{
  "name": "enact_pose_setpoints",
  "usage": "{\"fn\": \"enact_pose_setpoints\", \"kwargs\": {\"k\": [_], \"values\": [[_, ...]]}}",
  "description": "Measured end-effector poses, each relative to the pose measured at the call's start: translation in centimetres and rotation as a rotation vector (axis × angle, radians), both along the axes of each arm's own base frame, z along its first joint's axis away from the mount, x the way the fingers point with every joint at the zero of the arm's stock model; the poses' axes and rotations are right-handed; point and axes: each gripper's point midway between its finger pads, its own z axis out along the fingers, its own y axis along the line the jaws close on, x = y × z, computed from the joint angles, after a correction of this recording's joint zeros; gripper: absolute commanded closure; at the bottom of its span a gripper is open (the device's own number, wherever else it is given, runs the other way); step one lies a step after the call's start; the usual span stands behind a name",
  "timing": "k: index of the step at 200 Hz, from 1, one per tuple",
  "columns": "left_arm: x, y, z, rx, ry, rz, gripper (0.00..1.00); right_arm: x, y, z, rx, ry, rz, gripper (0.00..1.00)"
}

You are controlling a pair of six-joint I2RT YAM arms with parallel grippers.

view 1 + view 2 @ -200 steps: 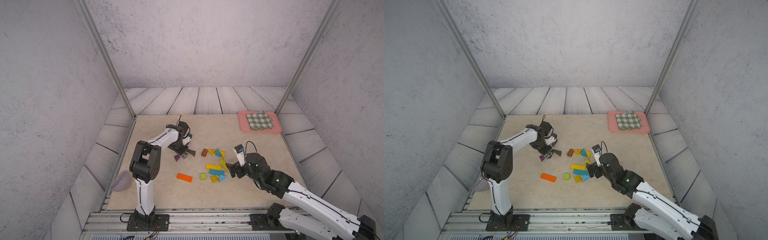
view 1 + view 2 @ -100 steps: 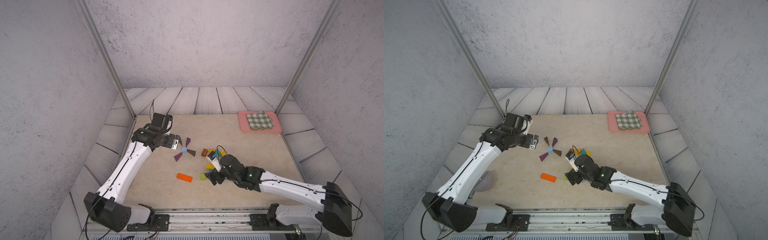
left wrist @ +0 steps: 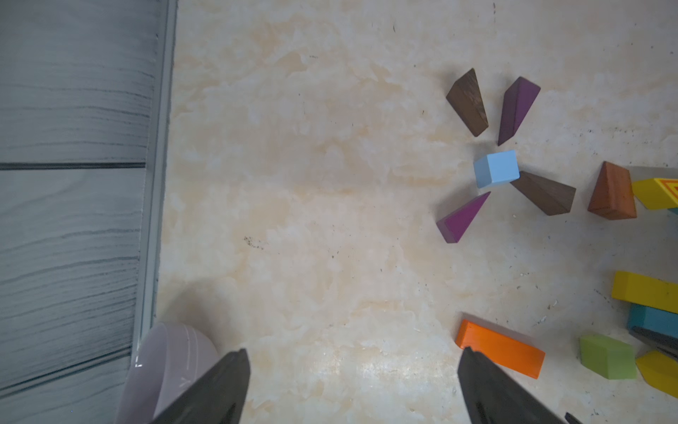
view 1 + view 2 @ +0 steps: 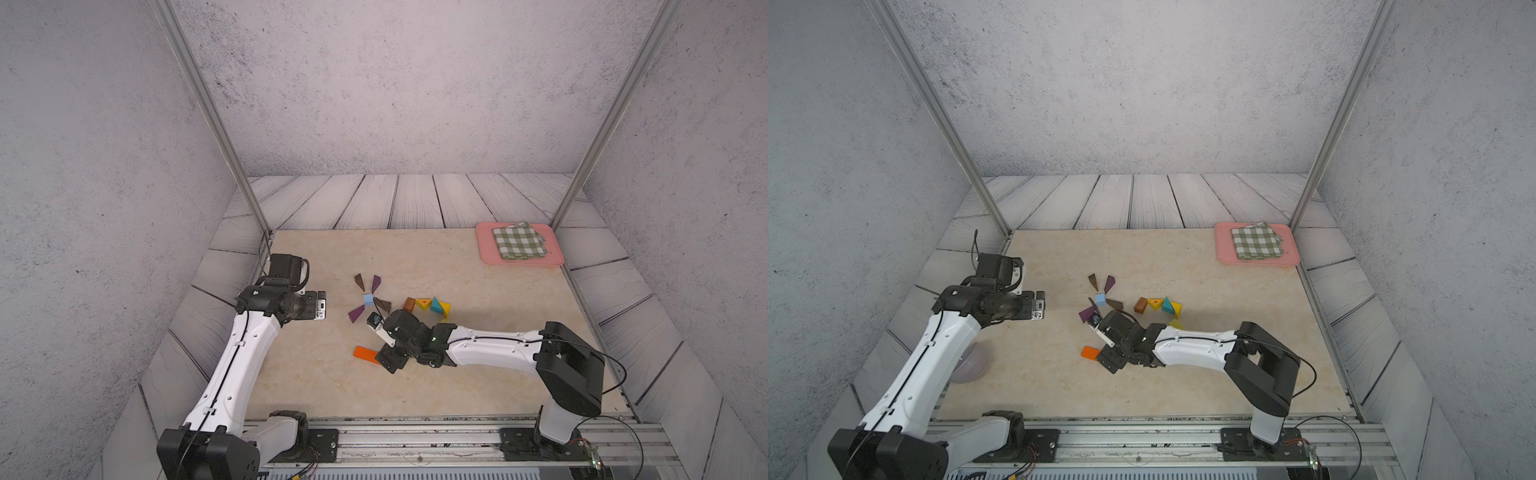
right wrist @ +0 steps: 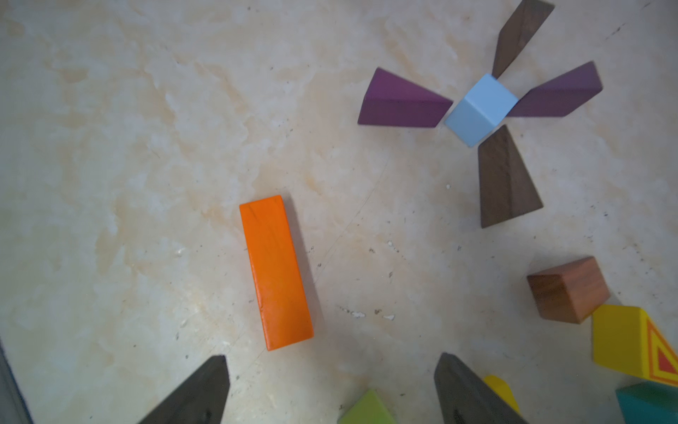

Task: Assemble a small pinwheel with building blocks
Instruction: Pick up the building block from the center of the board.

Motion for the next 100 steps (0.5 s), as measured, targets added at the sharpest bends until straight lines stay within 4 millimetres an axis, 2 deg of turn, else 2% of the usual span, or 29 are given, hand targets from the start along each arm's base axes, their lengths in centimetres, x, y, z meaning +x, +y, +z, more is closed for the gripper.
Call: {"fn": "enact_pose_setpoints", "kwargs": {"k": [10,25,62,100], "values": [[0.1,0.0,0.0,-0.005,-0.003,0.001,0.04,0.7,-0.1,0.5,0.011,0.003,-0.009,0.20],[0.2,0.0,0.1,-0.014,-0.008,0.001,0.04,2.1,-1.5,0.2,0.022,0.046,-0.056,0.23],[0.2,-0.3,0.2,-0.029,-0.011,-0.006,0.04,6.4,-9.3,-2.0,-0.106,0.115,-0.285,0.23],[0.3,-0.5,0.2,-0.037,-0.013,-0.011,0.04,7.8,-14.3,-3.0,-0.198,0.174,-0.403,0.25]]}}
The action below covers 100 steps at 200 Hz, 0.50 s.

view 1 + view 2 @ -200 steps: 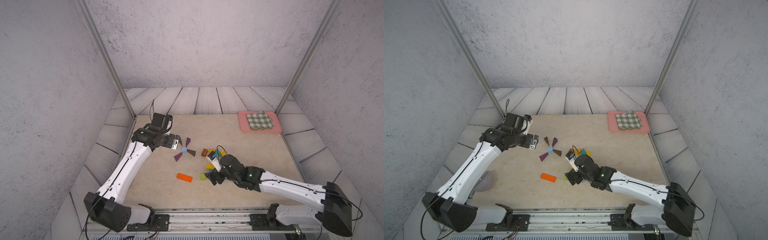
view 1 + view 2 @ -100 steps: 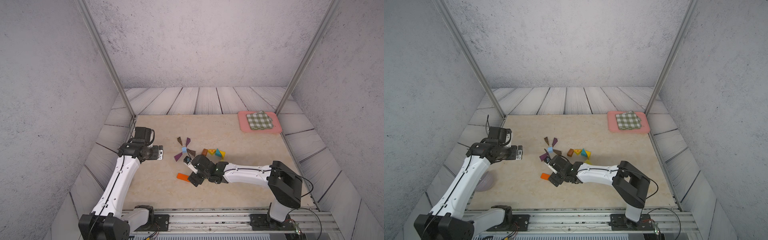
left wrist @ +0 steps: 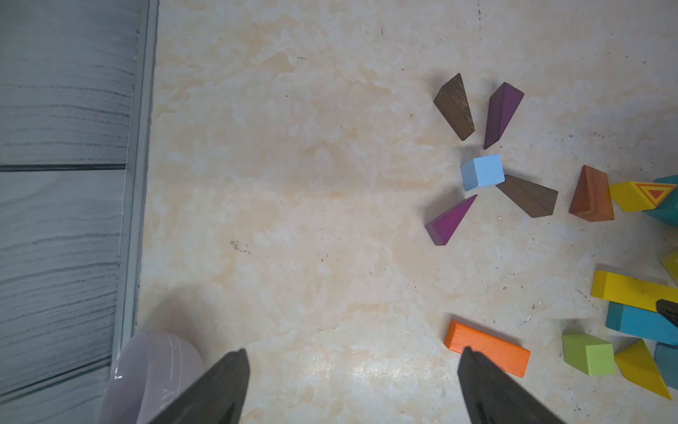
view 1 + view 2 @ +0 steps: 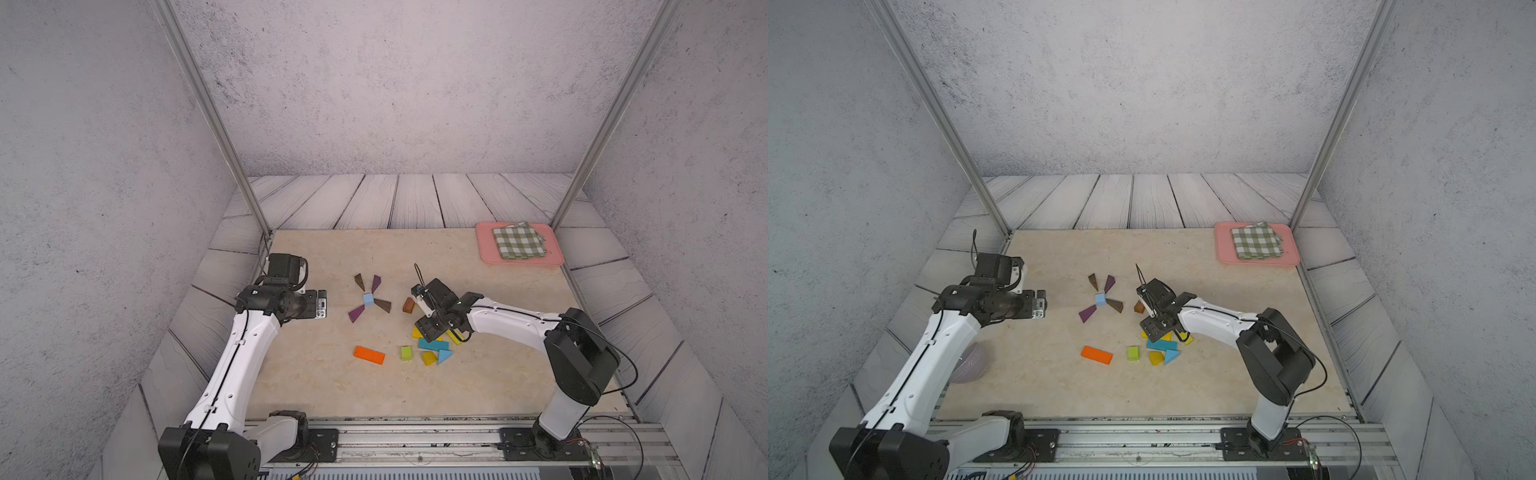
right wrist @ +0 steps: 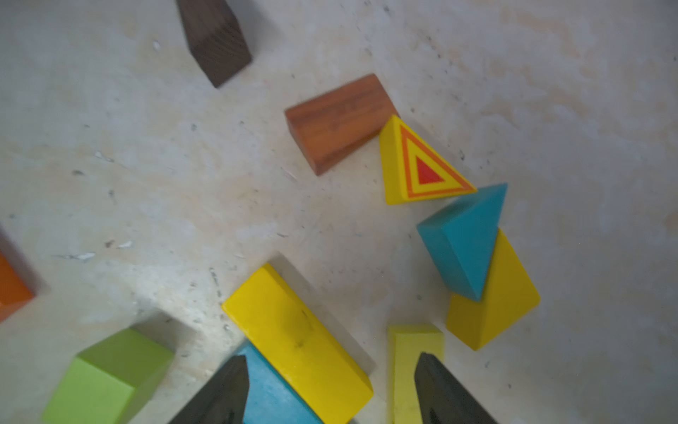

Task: Assemble a small pinwheel with building blocks
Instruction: Pick up the building block from the center of the board.

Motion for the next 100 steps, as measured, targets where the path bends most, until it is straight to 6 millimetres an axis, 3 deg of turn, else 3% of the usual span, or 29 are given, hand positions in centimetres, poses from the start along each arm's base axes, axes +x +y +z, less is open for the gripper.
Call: {"fn": "enact_pose_setpoints", "kwargs": {"k": [21,47,72,100], "values": [[0.0,0.0,0.0,-0.002,0.001,-0.001,0.04,1.0,-1.8,0.4,-0.039,-0.004,-0.050,0.26],[0.0,-0.1,0.0,-0.005,0.002,-0.003,0.04,1.1,-2.1,0.7,-0.047,0.006,-0.056,0.29],[0.0,-0.1,-0.2,-0.004,0.007,-0.003,0.04,0.1,-1.8,0.7,-0.021,0.041,-0.037,0.40],[0.1,-0.1,-0.4,-0.005,0.015,-0.004,0.04,-2.0,-1.6,1.3,0.049,0.076,0.000,0.42]]}}
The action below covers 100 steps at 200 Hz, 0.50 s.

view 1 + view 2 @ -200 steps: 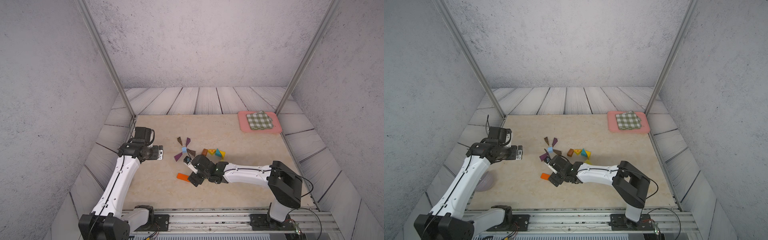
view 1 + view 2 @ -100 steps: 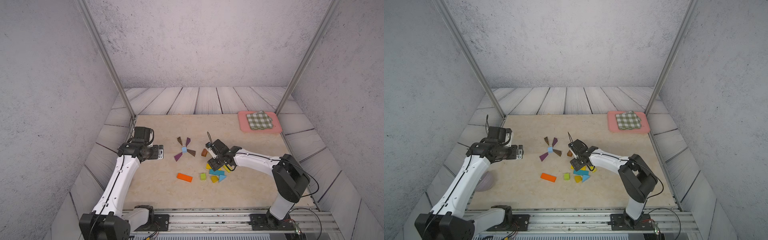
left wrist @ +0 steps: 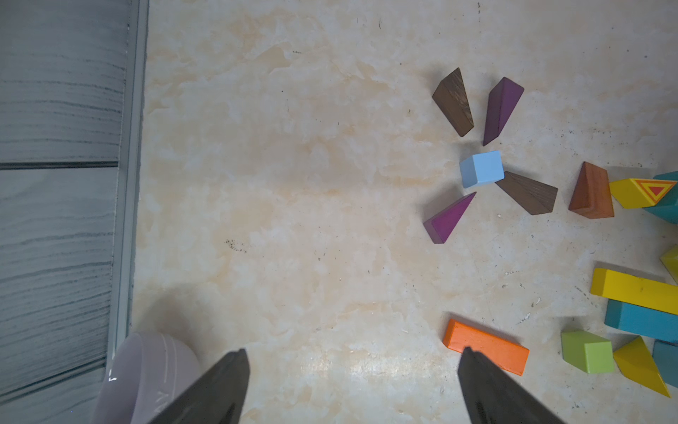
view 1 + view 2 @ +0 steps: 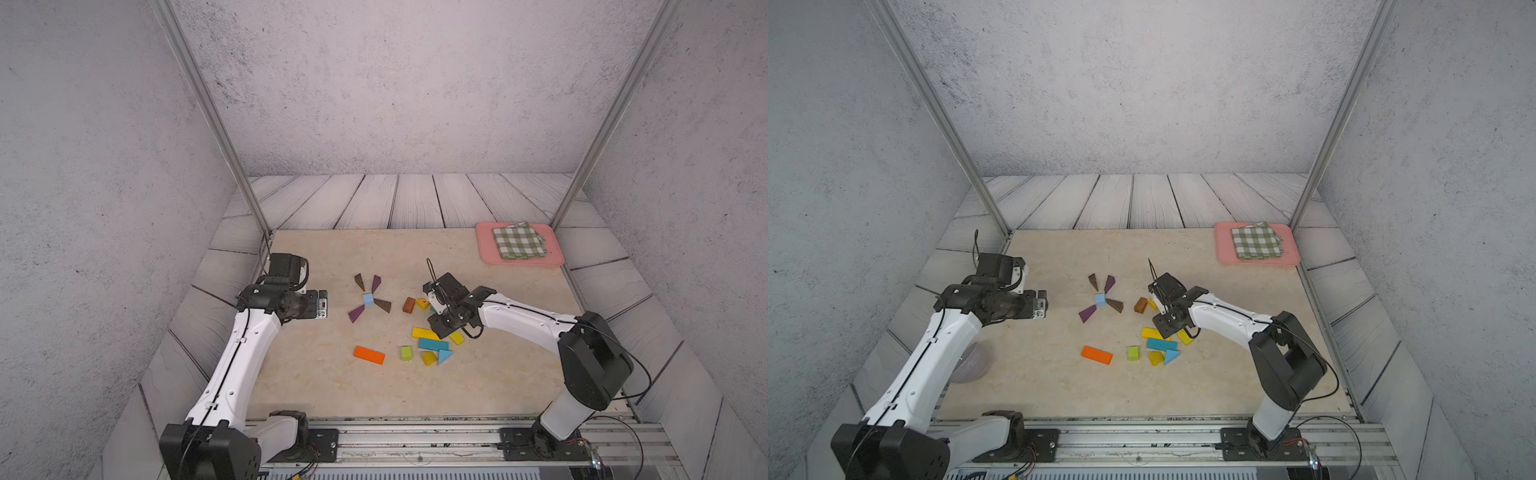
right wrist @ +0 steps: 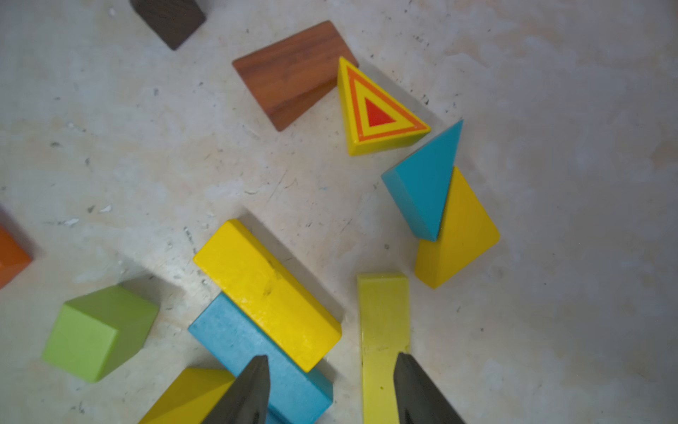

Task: Assemble a small pinwheel with building blocks
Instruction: Pick up the building block from the center of the board.

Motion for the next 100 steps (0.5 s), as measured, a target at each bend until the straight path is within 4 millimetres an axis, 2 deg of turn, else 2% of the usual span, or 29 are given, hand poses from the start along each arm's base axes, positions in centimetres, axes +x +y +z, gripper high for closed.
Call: {"fn": "enact_pose_setpoints", "kwargs": {"k": [28,48,74,100], "values": [[0.0,-0.1,0.0,-0.003,0.001,-0.002,0.04,-1.7,-0.3,1.4,0.061,-0.006,0.019,0.42],[0.0,-0.1,0.0,-0.006,0.002,-0.004,0.04,-1.7,-1.0,2.4,0.072,-0.033,0.008,0.40],[0.0,-0.2,-0.1,-0.011,0.003,-0.007,0.04,-0.2,-1.4,2.8,0.062,-0.055,-0.029,0.38],[0.0,-0.2,-0.1,-0.011,0.003,-0.005,0.04,2.7,-0.9,2.4,0.044,-0.059,-0.072,0.39]]}}
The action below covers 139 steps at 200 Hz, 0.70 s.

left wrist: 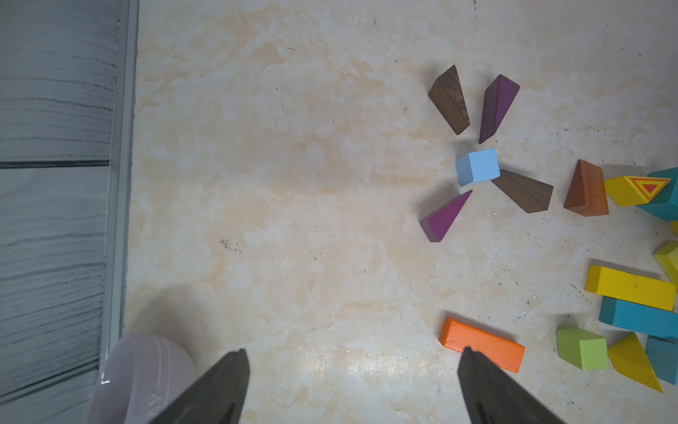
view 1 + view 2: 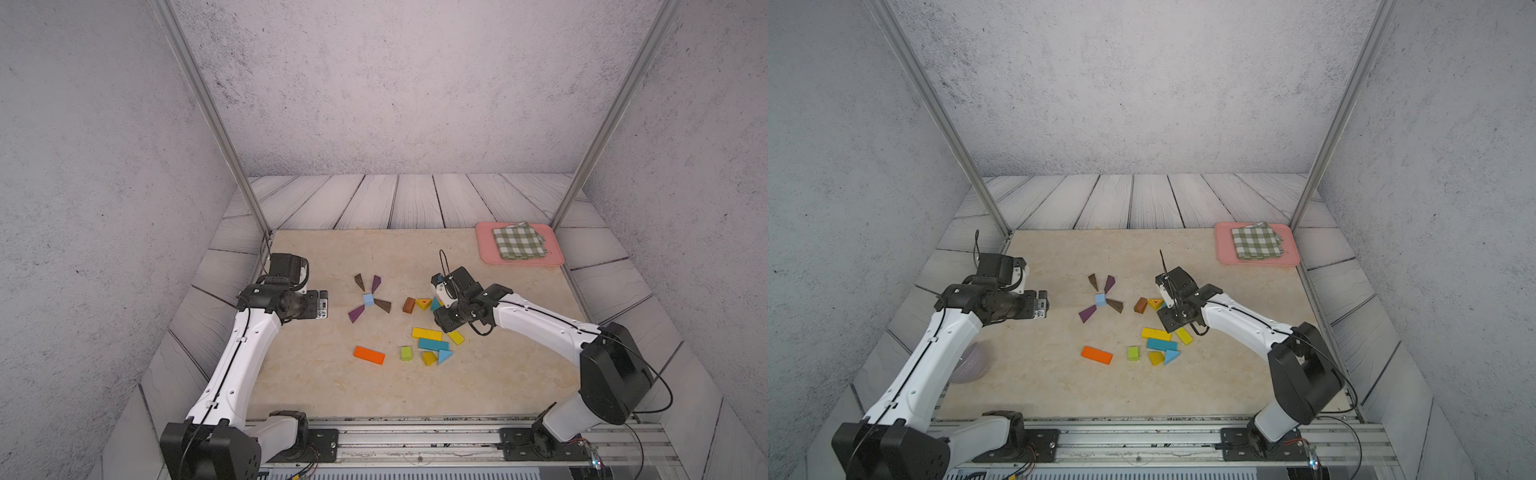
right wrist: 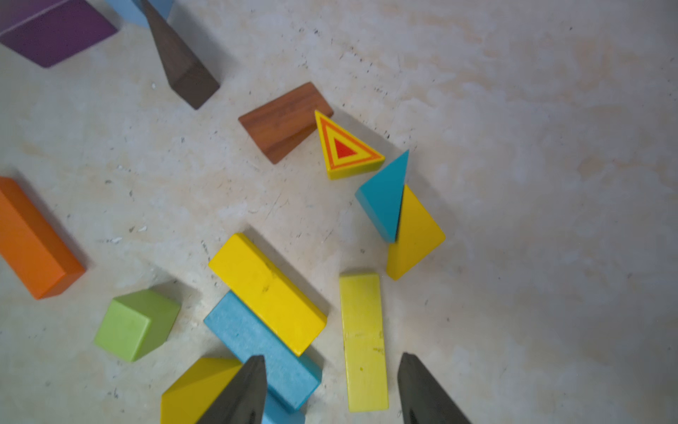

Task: Assemble a small pinwheel with building blocks
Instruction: Pick up the building block from the center of the board.

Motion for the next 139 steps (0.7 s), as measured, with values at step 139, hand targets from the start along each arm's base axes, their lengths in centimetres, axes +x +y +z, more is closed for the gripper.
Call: {"fn": "enact_pose_setpoints", "kwargs": {"k": [139], "values": [[0.3,0.2,-0.4,-0.003,0.013,0.007,0.04,4.6,10.0,-3.7,0.083,0.073,-0.240,0.45]]}}
